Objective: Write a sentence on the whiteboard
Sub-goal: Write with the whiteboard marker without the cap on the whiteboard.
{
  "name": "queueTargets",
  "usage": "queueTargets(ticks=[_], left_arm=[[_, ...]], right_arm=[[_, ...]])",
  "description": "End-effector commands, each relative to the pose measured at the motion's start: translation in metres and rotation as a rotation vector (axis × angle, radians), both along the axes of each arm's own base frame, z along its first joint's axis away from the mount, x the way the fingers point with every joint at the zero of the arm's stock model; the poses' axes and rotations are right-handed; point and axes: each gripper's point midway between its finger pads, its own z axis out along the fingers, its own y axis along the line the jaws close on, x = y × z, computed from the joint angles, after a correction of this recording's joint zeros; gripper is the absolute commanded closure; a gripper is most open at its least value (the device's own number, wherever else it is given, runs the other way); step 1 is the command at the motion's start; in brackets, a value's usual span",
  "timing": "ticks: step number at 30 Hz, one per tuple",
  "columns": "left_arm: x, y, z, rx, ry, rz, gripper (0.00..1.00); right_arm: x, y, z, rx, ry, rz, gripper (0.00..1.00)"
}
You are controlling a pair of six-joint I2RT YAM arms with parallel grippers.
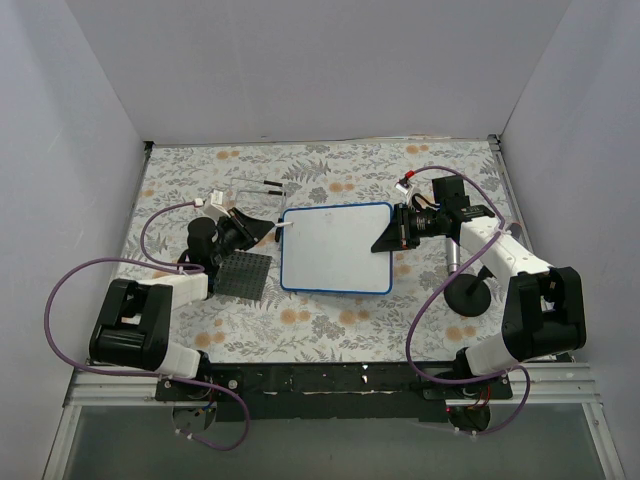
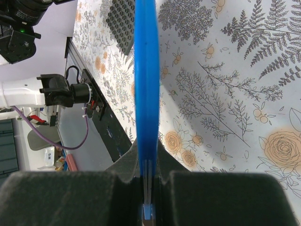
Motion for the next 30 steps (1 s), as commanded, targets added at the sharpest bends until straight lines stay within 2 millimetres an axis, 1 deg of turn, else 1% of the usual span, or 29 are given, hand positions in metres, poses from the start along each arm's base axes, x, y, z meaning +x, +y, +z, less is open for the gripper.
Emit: queueTargets(ticks=[1,5,12,22,28,30], left_arm=[[0.008,-0.002,0.011,0.016,-0.049,-0.007,1.00],[0.008,-0.001,0.005,0.024,-0.038,-0.008,1.00],[0.006,-0.001,0.001,0.036,-0.027,-0.013,1.00],[-0.005,-0.001,-0.005,0.041,-0.002,-0.025,1.00],[-0.015,-0.001,-0.013,0.042,0.029,-0.039,1.00],[-0.018,-0.002,-0.012,0.041,0.027,-0.043,1.00]], right_arm=[[0.003,-0.003,-0.009,-0.035,-0.039,0.003,0.99],[0.003,-0.004,-0.009,-0.036,-0.039,0.002,0.99],[0.003,-0.003,-0.008,-0.035,-0.039,0.002,0.99],[0.003,-0.003,-0.008,-0.035,-0.039,0.001,0.99],[0.003,-0.003,-0.007,-0.035,-0.042,0.003,0.99],[0.003,-0.003,-0.007,-0.034,-0.042,0.002,0.99]])
